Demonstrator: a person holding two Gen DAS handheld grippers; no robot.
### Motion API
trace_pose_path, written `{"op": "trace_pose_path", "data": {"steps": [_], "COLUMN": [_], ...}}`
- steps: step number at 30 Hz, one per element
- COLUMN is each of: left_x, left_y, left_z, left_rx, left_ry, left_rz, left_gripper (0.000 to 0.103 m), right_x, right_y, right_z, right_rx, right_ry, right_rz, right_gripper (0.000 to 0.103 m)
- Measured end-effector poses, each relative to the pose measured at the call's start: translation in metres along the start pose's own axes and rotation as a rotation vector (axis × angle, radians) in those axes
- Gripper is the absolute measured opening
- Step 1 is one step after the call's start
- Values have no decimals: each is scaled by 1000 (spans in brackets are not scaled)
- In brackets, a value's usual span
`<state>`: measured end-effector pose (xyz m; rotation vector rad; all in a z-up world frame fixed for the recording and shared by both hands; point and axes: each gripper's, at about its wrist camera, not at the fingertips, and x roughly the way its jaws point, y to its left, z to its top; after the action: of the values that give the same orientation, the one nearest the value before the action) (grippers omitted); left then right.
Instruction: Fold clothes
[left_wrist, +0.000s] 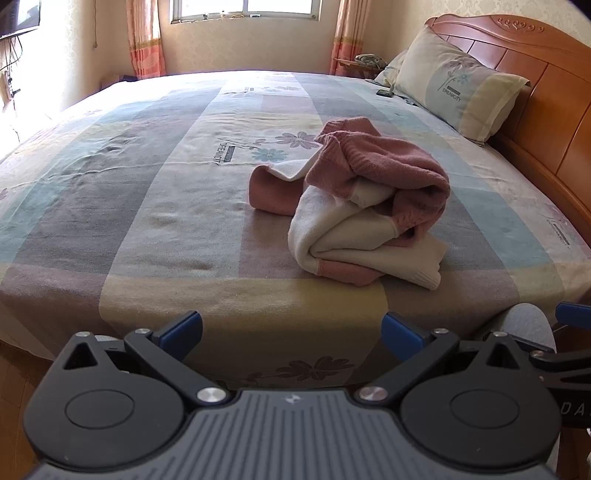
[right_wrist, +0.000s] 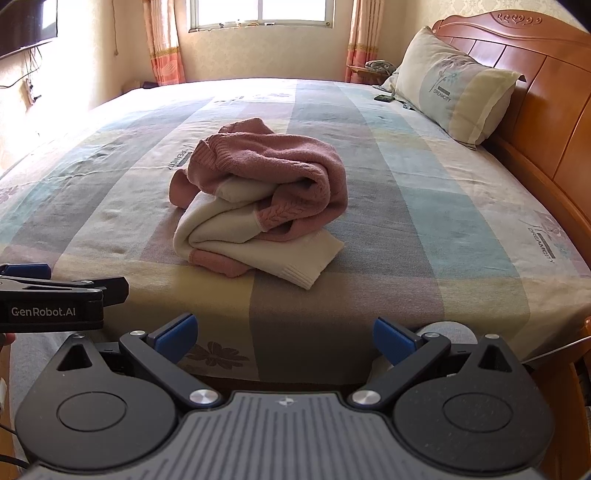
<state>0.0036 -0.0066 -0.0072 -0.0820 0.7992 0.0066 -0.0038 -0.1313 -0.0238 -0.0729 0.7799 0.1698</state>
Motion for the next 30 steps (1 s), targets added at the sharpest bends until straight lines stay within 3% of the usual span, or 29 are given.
{"op": "trace_pose_path", "data": {"steps": [19, 30], "left_x": [4, 25], "left_y": [5, 15], "left_z": [9, 26], "left_rx": [-9, -39], "left_ry": [-5, 21], "left_rz": [16, 44], "left_gripper": [102, 102], "right_x": [6, 32], "right_y": [-2, -7], "right_z": [9, 24], "right_rx": [-2, 16], "right_ry": [-3, 29], "right_rz": [-3, 18], "right_gripper": [103, 103]}}
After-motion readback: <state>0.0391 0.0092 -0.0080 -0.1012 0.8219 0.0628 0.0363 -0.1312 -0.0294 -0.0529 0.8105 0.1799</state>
